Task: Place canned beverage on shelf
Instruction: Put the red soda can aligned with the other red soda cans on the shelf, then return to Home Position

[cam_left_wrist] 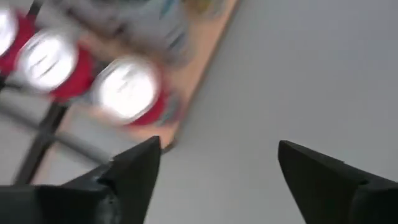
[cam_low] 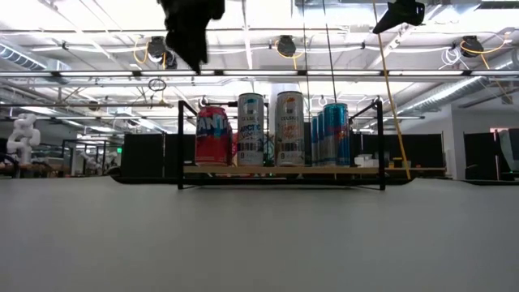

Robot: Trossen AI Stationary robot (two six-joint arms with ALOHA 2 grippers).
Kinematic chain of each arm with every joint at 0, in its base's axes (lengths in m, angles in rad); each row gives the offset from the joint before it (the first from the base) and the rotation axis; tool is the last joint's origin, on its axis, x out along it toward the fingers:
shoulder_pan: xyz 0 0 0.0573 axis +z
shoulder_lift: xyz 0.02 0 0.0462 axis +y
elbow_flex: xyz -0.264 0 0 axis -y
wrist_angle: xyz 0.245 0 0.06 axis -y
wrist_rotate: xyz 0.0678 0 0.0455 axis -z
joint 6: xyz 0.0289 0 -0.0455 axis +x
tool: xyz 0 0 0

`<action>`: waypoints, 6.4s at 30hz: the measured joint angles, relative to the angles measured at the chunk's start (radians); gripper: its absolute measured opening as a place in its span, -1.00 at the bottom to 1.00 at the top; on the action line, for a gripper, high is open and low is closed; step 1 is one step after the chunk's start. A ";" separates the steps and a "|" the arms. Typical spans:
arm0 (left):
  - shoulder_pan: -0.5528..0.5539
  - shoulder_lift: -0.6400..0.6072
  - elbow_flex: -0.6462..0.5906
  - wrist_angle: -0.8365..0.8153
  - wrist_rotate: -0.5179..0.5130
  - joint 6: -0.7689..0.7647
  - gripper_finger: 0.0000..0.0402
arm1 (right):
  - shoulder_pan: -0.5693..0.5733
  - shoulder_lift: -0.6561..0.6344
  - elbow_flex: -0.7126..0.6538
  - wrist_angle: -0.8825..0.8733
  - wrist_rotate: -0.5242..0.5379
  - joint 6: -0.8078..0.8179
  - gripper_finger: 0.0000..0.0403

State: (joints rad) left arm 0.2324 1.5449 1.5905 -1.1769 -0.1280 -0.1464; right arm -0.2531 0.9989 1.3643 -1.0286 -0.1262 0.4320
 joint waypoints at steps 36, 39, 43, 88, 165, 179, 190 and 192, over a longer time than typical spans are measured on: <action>0.008 -0.005 -0.339 0.387 -0.079 0.122 -0.89 | -0.017 0.013 0.000 0.037 0.181 -0.245 0.71; 0.019 -0.005 -0.345 0.394 -0.067 0.129 -0.89 | -0.027 0.013 0.000 0.037 0.179 -0.273 0.71; 0.032 -0.005 -0.353 0.394 -0.067 0.166 -0.89 | -0.041 0.013 0.000 0.037 0.178 -0.316 0.71; -0.049 -0.023 -0.305 0.332 -0.133 -0.201 -0.94 | -0.114 0.012 0.000 0.051 -0.035 -0.400 0.68; -0.116 -0.950 -1.092 1.045 0.001 -0.020 -0.99 | -0.125 -0.471 -0.706 0.766 -0.296 -0.485 -1.00; -0.116 -0.951 -1.183 1.209 -0.019 0.107 -0.99 | -0.116 -0.468 -0.866 0.818 -0.112 -0.476 -1.00; -0.135 -0.950 -1.262 1.263 -0.006 0.128 -0.99 | 0.043 -0.468 -1.177 1.307 -0.016 -0.484 -1.00; -0.144 -0.951 -1.262 1.262 0.004 0.161 -0.99 | 0.079 -0.468 -1.189 1.309 0.003 -0.499 -1.00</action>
State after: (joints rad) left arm 0.0886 0.5941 0.3286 0.0849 -0.1239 0.0144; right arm -0.1736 0.5312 0.1755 0.2803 -0.1227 -0.0669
